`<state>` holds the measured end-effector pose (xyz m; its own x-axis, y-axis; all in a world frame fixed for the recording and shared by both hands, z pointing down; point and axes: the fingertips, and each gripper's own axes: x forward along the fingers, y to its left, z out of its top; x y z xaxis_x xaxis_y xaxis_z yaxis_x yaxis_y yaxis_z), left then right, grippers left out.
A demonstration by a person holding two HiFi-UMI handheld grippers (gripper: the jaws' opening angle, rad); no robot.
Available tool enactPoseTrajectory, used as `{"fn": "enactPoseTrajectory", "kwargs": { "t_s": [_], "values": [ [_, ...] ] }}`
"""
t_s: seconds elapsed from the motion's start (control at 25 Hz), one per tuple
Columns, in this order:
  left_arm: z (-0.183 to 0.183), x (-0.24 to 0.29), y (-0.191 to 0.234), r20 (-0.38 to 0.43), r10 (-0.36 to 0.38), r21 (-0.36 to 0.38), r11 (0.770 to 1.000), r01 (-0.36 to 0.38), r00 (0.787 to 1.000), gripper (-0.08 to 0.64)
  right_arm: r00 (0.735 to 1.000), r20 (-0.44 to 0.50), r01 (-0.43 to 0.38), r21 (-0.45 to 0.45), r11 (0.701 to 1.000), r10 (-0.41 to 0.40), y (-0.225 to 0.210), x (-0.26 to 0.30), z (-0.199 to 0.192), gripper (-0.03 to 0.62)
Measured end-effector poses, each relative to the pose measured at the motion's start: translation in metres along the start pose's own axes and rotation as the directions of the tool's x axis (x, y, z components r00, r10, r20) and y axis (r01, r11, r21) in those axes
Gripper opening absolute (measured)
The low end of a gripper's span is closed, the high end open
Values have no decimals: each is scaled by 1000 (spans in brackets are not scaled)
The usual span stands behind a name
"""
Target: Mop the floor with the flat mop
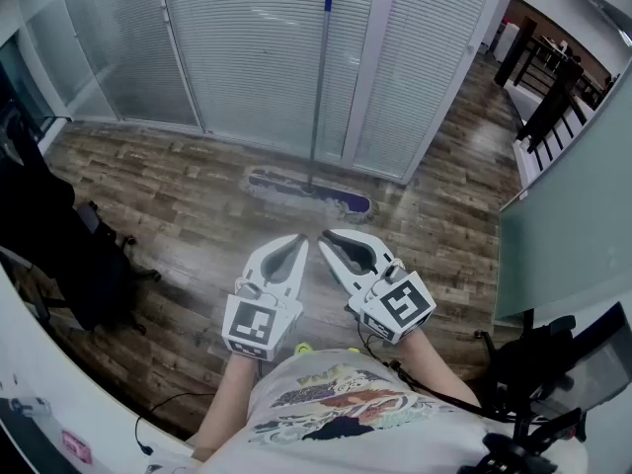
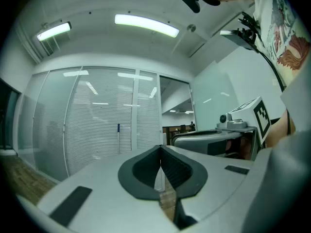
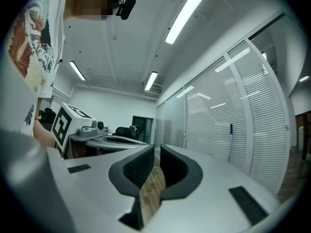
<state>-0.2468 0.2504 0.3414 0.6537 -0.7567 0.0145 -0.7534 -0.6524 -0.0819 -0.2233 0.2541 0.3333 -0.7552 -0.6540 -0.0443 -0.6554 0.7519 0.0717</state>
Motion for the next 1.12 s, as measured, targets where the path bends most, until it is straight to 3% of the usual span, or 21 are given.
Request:
{"fn": "enactPoseTrajectory", "kwargs": {
  "t_s": [0.24,0.52,0.84,1.12],
  "values": [
    [6,-2,4,9,-5,-2,1000,5,1000,12,1000,5,16,-1,1000,-16,0,2,4,49],
    [2,6,3,-16,-28,-15,1000,28,999,12,999,30,16,99,995,-19,-5,0,7,49],
    [-16,8,16,-24,5,-72,997,-7,1000,12,995,-32,99,128,987,-96,-16,-3,-16,49],
    [-47,50,44,-71,12,-73,997,-18,997,14,992,-105,84,158,984,-68,-52,30,-41,51]
  ]
}}
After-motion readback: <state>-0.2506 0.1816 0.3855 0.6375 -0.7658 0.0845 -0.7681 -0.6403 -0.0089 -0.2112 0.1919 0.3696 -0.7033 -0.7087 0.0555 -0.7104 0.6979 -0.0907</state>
